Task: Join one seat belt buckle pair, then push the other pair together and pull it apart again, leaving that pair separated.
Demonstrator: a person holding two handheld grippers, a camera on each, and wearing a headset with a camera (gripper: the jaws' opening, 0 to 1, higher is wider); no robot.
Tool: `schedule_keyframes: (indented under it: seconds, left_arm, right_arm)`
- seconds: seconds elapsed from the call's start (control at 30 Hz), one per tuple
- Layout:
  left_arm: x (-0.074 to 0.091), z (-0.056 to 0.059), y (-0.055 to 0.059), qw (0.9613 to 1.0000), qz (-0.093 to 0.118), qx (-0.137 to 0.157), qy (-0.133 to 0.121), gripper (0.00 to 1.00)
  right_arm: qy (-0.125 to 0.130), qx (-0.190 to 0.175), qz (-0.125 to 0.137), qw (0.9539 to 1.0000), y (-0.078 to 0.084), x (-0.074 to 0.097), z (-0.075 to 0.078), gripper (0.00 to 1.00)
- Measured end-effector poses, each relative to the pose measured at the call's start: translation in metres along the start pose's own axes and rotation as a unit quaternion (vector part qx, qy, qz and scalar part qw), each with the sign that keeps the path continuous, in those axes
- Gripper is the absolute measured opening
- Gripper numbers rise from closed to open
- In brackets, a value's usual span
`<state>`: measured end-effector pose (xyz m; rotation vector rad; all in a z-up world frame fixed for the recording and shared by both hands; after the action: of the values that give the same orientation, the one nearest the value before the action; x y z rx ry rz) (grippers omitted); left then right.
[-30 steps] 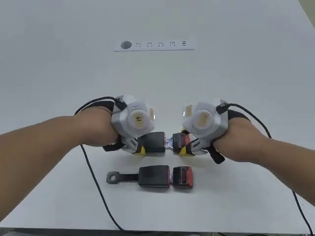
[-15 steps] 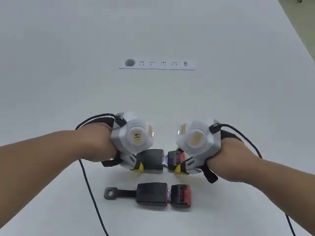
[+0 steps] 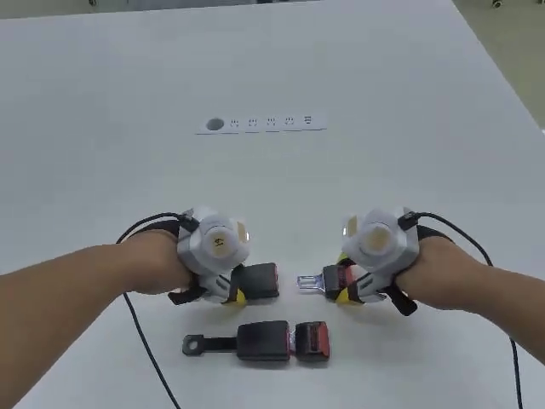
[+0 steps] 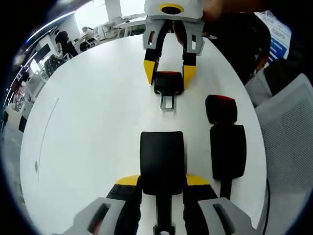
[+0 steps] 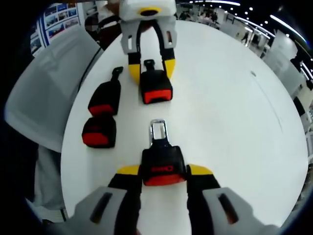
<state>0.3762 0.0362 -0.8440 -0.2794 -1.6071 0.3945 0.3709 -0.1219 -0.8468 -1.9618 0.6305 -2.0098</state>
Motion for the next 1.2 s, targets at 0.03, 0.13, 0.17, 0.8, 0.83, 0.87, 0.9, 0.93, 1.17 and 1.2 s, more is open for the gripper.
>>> schedule_keyframes:
  seconds: [0.03, 0.13, 0.17, 0.8, 0.83, 0.87, 0.9, 0.93, 1.17, 1.2]
  left_arm:
    - [0.0, 0.0, 0.0, 1.0, 0.001, -0.005, -0.001, 0.33]
    - [0.0, 0.001, -0.001, 1.0, -0.002, -0.006, -0.003, 0.33]
    - [0.0, 0.001, -0.001, 1.0, -0.004, -0.007, -0.004, 0.33]
    - [0.043, 0.002, -0.002, 0.996, 0.031, 0.029, -0.079, 0.58]
    - [0.048, 0.005, -0.002, 0.9956, 0.036, 0.03, -0.082, 0.61]
    - [0.056, 0.009, 0.0, 0.9946, 0.042, 0.032, -0.089, 0.65]
    - [0.062, 0.011, 0.0, 0.9938, 0.049, 0.033, -0.094, 0.67]
    - [0.073, 0.013, -0.003, 0.9907, 0.072, 0.049, -0.104, 0.67]
    - [0.121, 0.034, 0.012, 0.969, 0.143, 0.127, -0.156, 0.78]
    - [0.127, 0.039, 0.017, 0.9627, 0.149, 0.144, -0.174, 0.78]
  right_arm:
    - [0.001, -0.005, -0.004, 1.0, 0.01, 0.006, 0.001, 0.35]
    - [0.009, -0.014, -0.013, 0.9998, 0.031, 0.018, 0.002, 0.35]
    - [0.01, -0.02, -0.016, 0.9996, 0.04, 0.022, 0.002, 0.35]
    - [0.097, -0.062, 0.023, 0.993, 0.031, 0.061, -0.016, 0.7]
    - [0.1, -0.081, 0.03, 0.9913, 0.027, 0.064, -0.019, 0.73]
    - [0.103, -0.091, 0.038, 0.9898, 0.023, 0.067, -0.022, 0.76]
    - [0.111, -0.084, 0.053, 0.9889, 0.015, 0.073, -0.025, 0.79]
    - [0.112, -0.082, 0.055, 0.9888, 0.012, 0.078, -0.029, 0.79]
    - [0.152, -0.109, 0.104, 0.9768, -0.005, 0.117, -0.052, 0.83]
    - [0.162, -0.118, 0.11, 0.9735, -0.004, 0.125, -0.055, 0.83]
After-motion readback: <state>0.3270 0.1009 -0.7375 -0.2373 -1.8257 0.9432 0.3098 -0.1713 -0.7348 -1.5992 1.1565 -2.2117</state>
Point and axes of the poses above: the centre of the closed fingertips' face, and the gripper's own axes: x roughly backward along the fingers, z roughly to its right, y roughly out of its underside, the point moved 1 cm from there along x, roughly backward along the fingers, and after that the axes turned 2 degrees about -y, right-handed, at the moved point
